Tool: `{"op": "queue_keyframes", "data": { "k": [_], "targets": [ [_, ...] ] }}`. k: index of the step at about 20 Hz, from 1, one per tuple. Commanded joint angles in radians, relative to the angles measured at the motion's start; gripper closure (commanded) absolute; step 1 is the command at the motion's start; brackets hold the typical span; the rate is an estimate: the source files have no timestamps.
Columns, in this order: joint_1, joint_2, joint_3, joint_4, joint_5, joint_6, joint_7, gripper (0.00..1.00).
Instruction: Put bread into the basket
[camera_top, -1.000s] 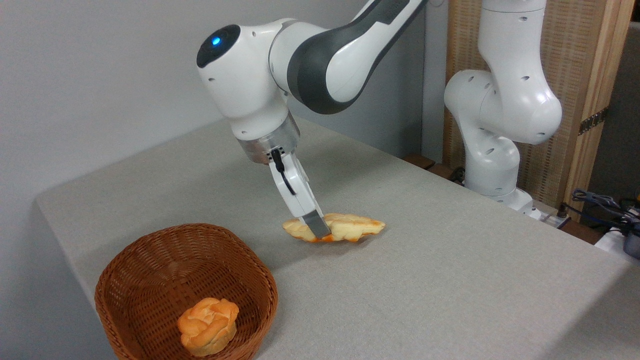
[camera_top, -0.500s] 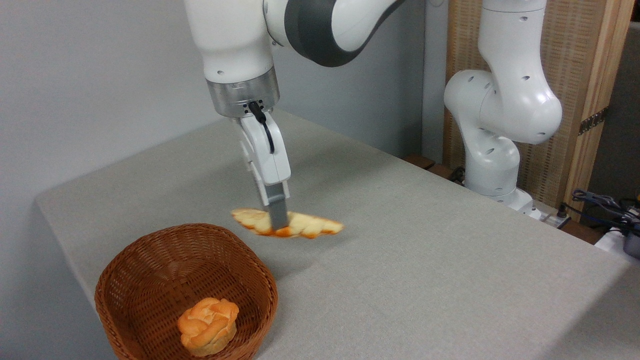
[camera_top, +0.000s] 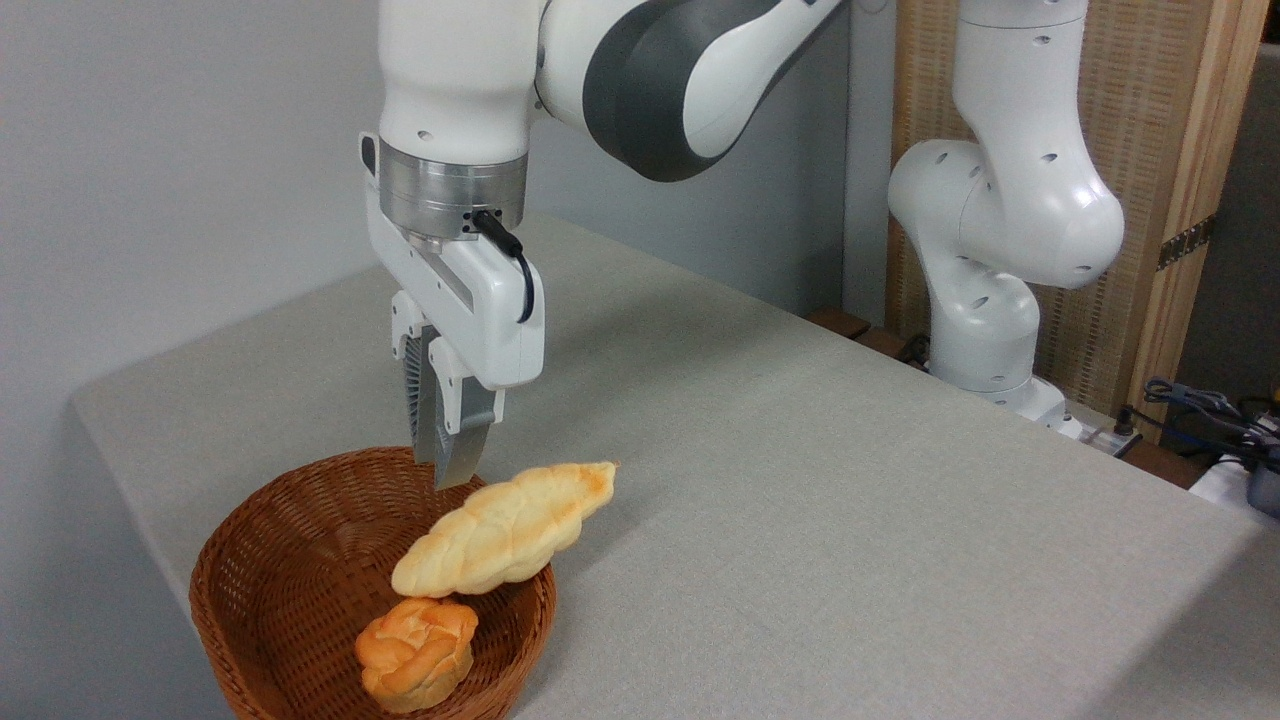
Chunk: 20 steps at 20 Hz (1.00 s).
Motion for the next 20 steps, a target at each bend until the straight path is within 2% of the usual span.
{"op": "queue_keyframes", "data": {
  "k": [1,2,5,6,9,12,13,16,18,20],
  "targets": [
    [-0.006,0.01,0.012,0.012,-0.025,0.022,-0.008,0.59],
    [-0.006,0.01,0.012,0.012,-0.023,0.022,-0.008,0.55],
    [-0.006,0.01,0.012,0.012,-0.025,0.021,-0.011,0.35],
    [-0.006,0.007,0.013,0.012,-0.023,0.019,-0.012,0.21],
    [-0.006,0.002,0.013,0.012,-0.019,0.007,-0.057,0.01],
    [-0.006,0.002,0.013,0.012,-0.008,-0.027,-0.137,0.0],
    [-0.006,-0.001,0.019,0.012,-0.006,-0.056,-0.14,0.0],
    [-0.006,-0.002,0.05,0.082,0.047,-0.224,-0.138,0.0],
    [-0.006,-0.004,0.052,0.083,0.072,-0.278,-0.137,0.0],
    [-0.005,-0.004,0.053,0.083,0.075,-0.291,-0.138,0.0]
  ]
}}
